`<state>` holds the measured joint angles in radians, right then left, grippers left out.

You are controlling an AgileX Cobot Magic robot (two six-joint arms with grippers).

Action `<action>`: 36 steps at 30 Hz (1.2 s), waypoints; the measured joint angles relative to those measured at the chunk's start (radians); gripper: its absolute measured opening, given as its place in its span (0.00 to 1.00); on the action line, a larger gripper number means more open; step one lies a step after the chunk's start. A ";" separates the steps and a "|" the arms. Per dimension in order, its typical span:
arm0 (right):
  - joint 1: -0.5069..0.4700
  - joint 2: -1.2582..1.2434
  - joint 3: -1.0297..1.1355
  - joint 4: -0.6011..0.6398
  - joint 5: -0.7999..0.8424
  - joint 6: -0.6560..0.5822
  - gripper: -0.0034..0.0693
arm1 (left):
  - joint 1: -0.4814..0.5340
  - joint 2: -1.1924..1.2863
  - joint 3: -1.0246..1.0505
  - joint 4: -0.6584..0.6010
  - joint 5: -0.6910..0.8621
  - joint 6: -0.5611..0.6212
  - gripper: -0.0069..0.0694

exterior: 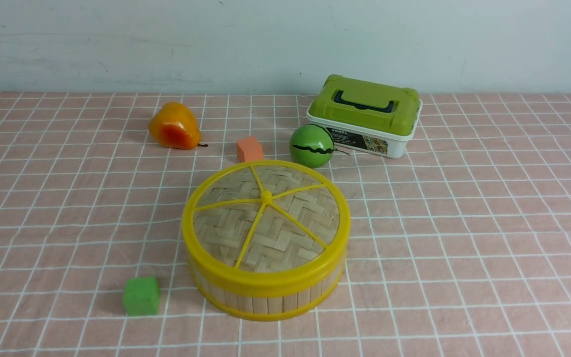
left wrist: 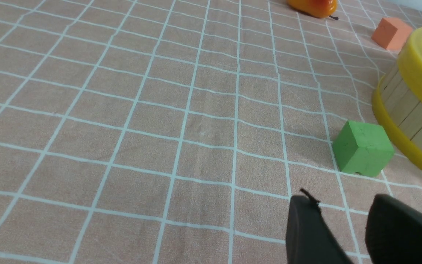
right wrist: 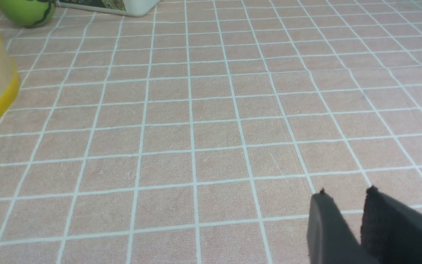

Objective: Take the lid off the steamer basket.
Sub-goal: Use the right arm to lift the lid of the steamer

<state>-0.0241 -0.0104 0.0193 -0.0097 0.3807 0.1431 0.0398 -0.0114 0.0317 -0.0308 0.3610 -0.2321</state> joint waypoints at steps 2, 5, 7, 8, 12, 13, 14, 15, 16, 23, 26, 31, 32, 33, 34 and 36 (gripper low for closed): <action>0.000 0.000 0.000 0.106 -0.001 0.049 0.24 | 0.000 0.000 0.000 0.000 0.000 0.000 0.40; 0.000 0.000 0.000 0.283 0.001 0.147 0.24 | 0.000 0.000 0.000 0.000 0.000 0.000 0.40; 0.000 0.000 0.005 0.555 0.009 0.308 0.24 | 0.000 0.000 0.000 0.000 0.000 0.000 0.40; 0.000 0.000 0.006 0.638 0.014 0.351 0.25 | 0.000 0.000 0.000 0.000 0.000 0.000 0.40; 0.001 0.000 0.007 0.723 0.003 0.377 0.25 | 0.000 0.000 0.000 0.000 0.000 0.000 0.40; 0.002 0.000 0.007 0.706 -0.006 0.338 0.25 | 0.000 0.000 0.000 0.000 0.000 0.000 0.40; 0.002 0.000 0.007 0.692 -0.011 0.313 0.26 | 0.000 0.000 0.000 0.000 0.000 0.000 0.40; 0.002 0.000 0.007 0.686 -0.017 0.295 0.26 | 0.000 0.000 0.000 0.000 0.000 0.000 0.40; 0.002 0.000 0.007 0.683 -0.019 0.291 0.26 | 0.000 0.000 0.000 0.000 0.000 0.000 0.40; 0.002 0.000 -0.033 0.666 -0.062 0.136 0.26 | 0.000 0.000 0.000 0.000 0.000 0.000 0.40; 0.002 0.064 -0.216 0.630 -0.044 -0.074 0.24 | 0.000 0.000 0.000 0.000 0.000 0.000 0.40; 0.002 0.401 -0.647 0.523 0.276 -0.455 0.08 | 0.000 0.000 0.000 0.000 0.000 0.000 0.40; 0.003 0.480 -0.728 0.506 0.369 -0.521 0.05 | 0.000 0.000 0.000 0.000 0.000 0.000 0.40; 0.008 0.554 -0.799 0.495 0.453 -0.570 0.03 | 0.000 0.000 0.000 0.000 0.000 0.000 0.40; 0.017 0.623 -0.860 0.488 0.521 -0.602 0.02 | 0.000 0.000 0.000 0.000 0.000 0.000 0.40; 0.046 0.722 -0.944 0.481 0.596 -0.630 0.02 | 0.000 0.000 0.000 0.000 0.000 0.000 0.40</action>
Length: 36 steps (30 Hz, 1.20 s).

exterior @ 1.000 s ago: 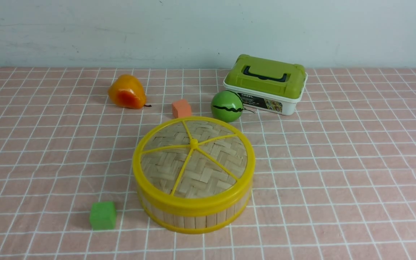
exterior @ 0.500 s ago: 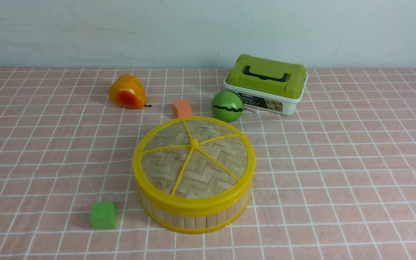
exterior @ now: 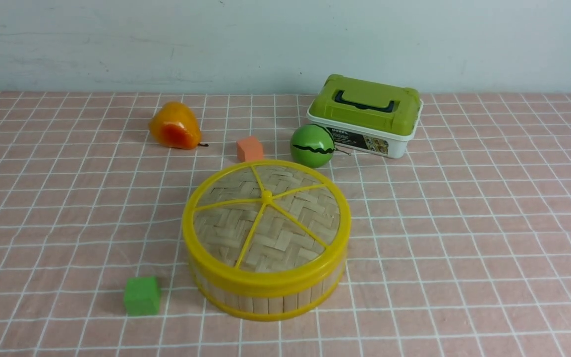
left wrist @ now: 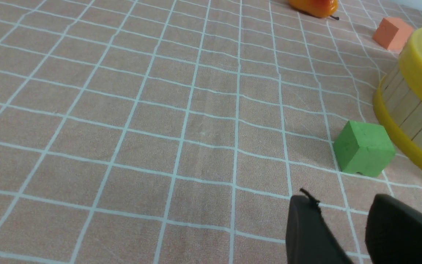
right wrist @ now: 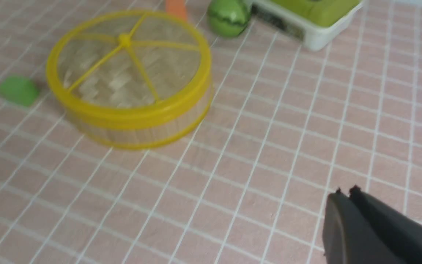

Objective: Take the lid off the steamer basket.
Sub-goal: Use the right arm to lift the lid of the steamer

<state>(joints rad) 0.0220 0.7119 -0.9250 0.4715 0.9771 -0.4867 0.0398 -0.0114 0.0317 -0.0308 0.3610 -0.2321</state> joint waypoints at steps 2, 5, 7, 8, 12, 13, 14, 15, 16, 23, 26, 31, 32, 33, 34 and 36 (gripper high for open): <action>0.052 0.117 -0.098 -0.004 0.060 -0.016 0.03 | 0.000 0.000 0.000 0.000 0.000 0.000 0.40; 0.142 0.262 -0.221 -0.007 0.121 -0.020 0.04 | 0.000 0.000 0.000 0.000 0.000 0.000 0.40; 0.215 0.370 -0.315 -0.020 0.170 0.003 0.04 | 0.000 0.000 0.000 0.000 0.000 0.000 0.40; 0.254 0.420 -0.360 -0.036 0.192 0.021 0.04 | 0.000 0.000 0.000 0.000 0.000 0.000 0.40; 0.379 0.564 -0.481 -0.119 0.242 0.081 0.04 | 0.000 0.000 0.000 0.000 0.000 0.000 0.40; 0.449 0.659 -0.570 -0.194 0.262 0.131 0.05 | 0.000 0.000 0.000 0.000 0.000 0.000 0.40; 0.490 0.722 -0.613 -0.231 0.267 0.154 0.05 | 0.000 0.000 0.000 0.000 0.000 0.000 0.40; 0.514 0.764 -0.656 -0.263 0.268 0.175 0.05 | 0.000 0.000 0.000 0.000 0.000 0.000 0.40; 0.536 0.804 -0.690 -0.280 0.269 0.191 0.05 | 0.000 0.000 0.000 0.000 0.000 0.000 0.40; 0.628 1.094 -0.947 -0.367 0.270 0.241 0.12 | 0.000 0.000 0.000 0.000 0.000 0.000 0.40; 0.633 1.199 -1.066 -0.367 0.270 0.255 0.21 | 0.000 0.000 0.000 0.000 0.000 0.000 0.40; 0.634 1.335 -1.192 -0.368 0.270 0.274 0.45 | 0.000 0.000 0.000 0.000 0.000 0.000 0.40; 0.634 1.358 -1.209 -0.368 0.270 0.276 0.50 | 0.000 0.000 0.000 0.000 0.000 0.000 0.40; 0.634 1.379 -1.223 -0.368 0.270 0.276 0.54 | 0.000 0.000 0.000 0.000 0.000 0.000 0.40; 0.634 1.397 -1.228 -0.368 0.269 0.278 0.58 | 0.000 0.000 0.000 0.000 0.000 0.000 0.40; 0.634 1.417 -1.231 -0.368 0.267 0.281 0.60 | 0.000 0.000 0.000 0.000 0.000 0.000 0.40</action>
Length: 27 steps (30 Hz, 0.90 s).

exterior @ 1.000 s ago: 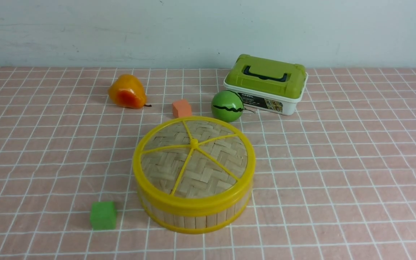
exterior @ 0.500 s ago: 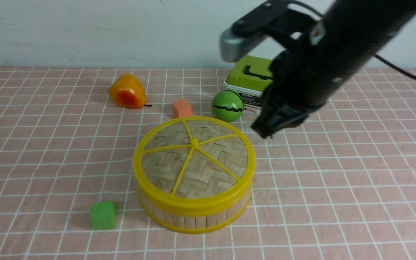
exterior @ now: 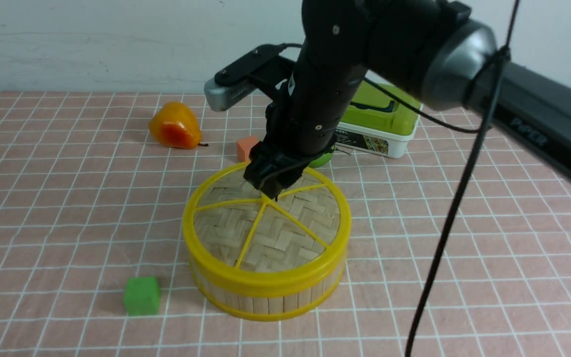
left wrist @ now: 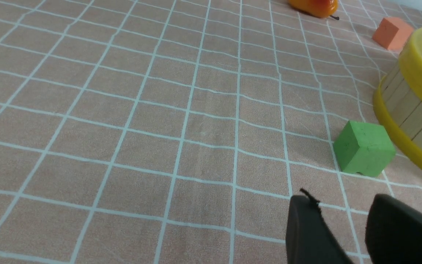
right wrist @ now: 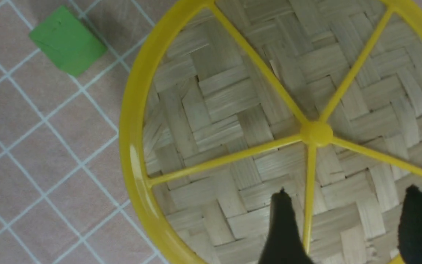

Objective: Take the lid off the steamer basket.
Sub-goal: Use the right arm to lift the lid of the steamer

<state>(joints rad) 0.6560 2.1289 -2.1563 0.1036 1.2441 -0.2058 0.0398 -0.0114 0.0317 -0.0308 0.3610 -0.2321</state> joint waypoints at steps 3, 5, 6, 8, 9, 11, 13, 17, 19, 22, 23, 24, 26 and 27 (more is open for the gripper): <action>0.000 0.046 -0.002 0.000 -0.045 0.017 0.62 | 0.000 0.000 0.000 0.000 0.000 0.000 0.40; 0.000 0.065 -0.002 0.000 -0.086 0.028 0.61 | 0.000 0.000 0.000 0.000 0.000 0.000 0.40; 0.000 0.077 -0.002 0.000 -0.112 0.037 0.59 | 0.000 0.000 0.000 0.000 0.000 0.000 0.40; 0.000 0.084 -0.002 -0.001 -0.135 0.044 0.56 | 0.000 0.000 0.000 0.000 0.000 0.000 0.40; 0.000 0.090 -0.002 -0.001 -0.147 0.049 0.54 | 0.000 0.000 0.000 0.000 0.000 0.000 0.40; 0.000 0.101 -0.002 -0.004 -0.160 0.060 0.49 | 0.000 0.000 0.000 0.000 0.000 0.000 0.40; 0.000 0.108 -0.002 -0.007 -0.159 0.063 0.42 | 0.000 0.000 0.000 0.000 0.000 0.000 0.40; 0.000 0.116 -0.002 -0.009 -0.161 0.064 0.27 | 0.000 0.000 0.000 0.000 0.000 0.000 0.40; 0.000 0.116 -0.002 -0.009 -0.161 0.064 0.18 | 0.000 0.000 0.000 0.000 0.000 0.000 0.40; 0.000 0.111 -0.003 -0.014 -0.157 0.064 0.16 | 0.000 0.000 0.000 0.000 0.000 0.000 0.40; 0.000 0.105 -0.003 -0.018 -0.151 0.064 0.16 | 0.000 0.000 0.000 0.000 0.000 0.000 0.40; 0.000 0.099 -0.002 -0.022 -0.143 0.064 0.16 | 0.000 0.000 0.000 0.000 0.000 0.000 0.40; 0.001 0.063 -0.001 -0.042 -0.101 0.059 0.16 | 0.000 0.000 0.000 0.000 0.000 0.000 0.40; 0.001 0.047 -0.001 -0.055 -0.088 0.055 0.16 | 0.000 0.000 0.000 0.000 0.000 0.000 0.40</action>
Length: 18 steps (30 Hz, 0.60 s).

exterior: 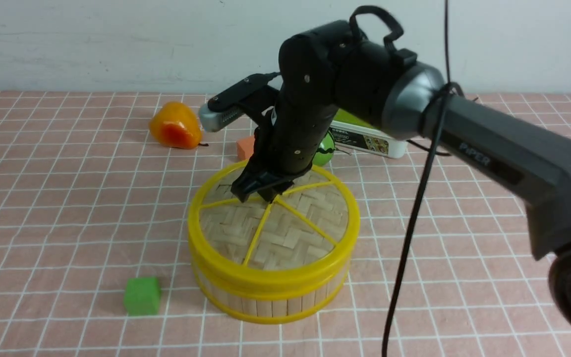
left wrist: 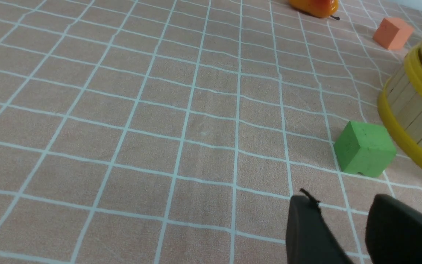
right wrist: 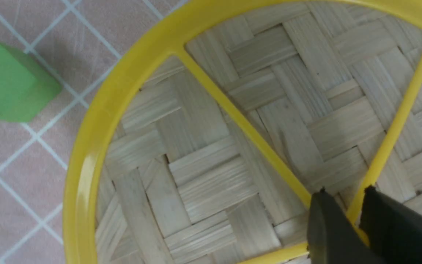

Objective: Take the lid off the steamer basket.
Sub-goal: Use the right arm to lift the lid of the steamer, then use the right arm to place the steamer lid on the table

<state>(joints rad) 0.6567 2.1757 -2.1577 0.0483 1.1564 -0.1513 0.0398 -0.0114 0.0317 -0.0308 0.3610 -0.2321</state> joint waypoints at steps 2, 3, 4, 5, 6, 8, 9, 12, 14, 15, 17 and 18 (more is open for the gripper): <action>-0.008 -0.074 0.000 -0.031 0.050 -0.022 0.16 | 0.000 0.000 0.000 0.000 0.000 0.000 0.40; -0.014 -0.104 0.000 -0.039 0.067 -0.028 0.16 | 0.000 0.000 0.000 0.000 0.000 0.000 0.40; -0.023 -0.141 -0.001 -0.048 0.079 -0.037 0.16 | 0.000 0.000 0.000 0.000 0.000 0.000 0.40; -0.029 -0.156 -0.001 -0.048 0.083 -0.041 0.16 | 0.000 0.000 0.000 0.000 0.000 0.000 0.40; -0.055 -0.198 0.000 -0.048 0.090 -0.048 0.16 | 0.000 0.000 0.000 0.000 0.000 0.000 0.40; -0.109 -0.267 0.021 -0.048 0.091 -0.050 0.16 | 0.000 0.000 0.000 0.000 0.000 0.000 0.40; -0.134 -0.301 0.038 -0.048 0.091 -0.050 0.16 | 0.000 0.000 0.000 0.000 0.000 0.000 0.40; -0.231 -0.377 0.128 -0.056 0.093 -0.050 0.16 | 0.000 0.000 0.000 0.000 0.000 0.000 0.40; -0.301 -0.424 0.221 -0.055 0.095 -0.050 0.16 | 0.000 0.000 0.000 0.000 0.000 0.000 0.40; -0.341 -0.445 0.285 -0.048 0.095 -0.050 0.16 | 0.000 0.000 0.000 0.000 0.000 0.000 0.40; -0.400 -0.466 0.398 -0.034 0.069 -0.050 0.16 | 0.000 0.000 0.000 0.000 0.000 0.000 0.40; -0.405 -0.466 0.409 -0.031 0.069 -0.050 0.16 | 0.000 0.000 0.000 0.000 0.000 0.000 0.40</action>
<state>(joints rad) 0.2521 1.7094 -1.7484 0.0169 1.2256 -0.2011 0.0398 -0.0114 0.0317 -0.0308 0.3610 -0.2321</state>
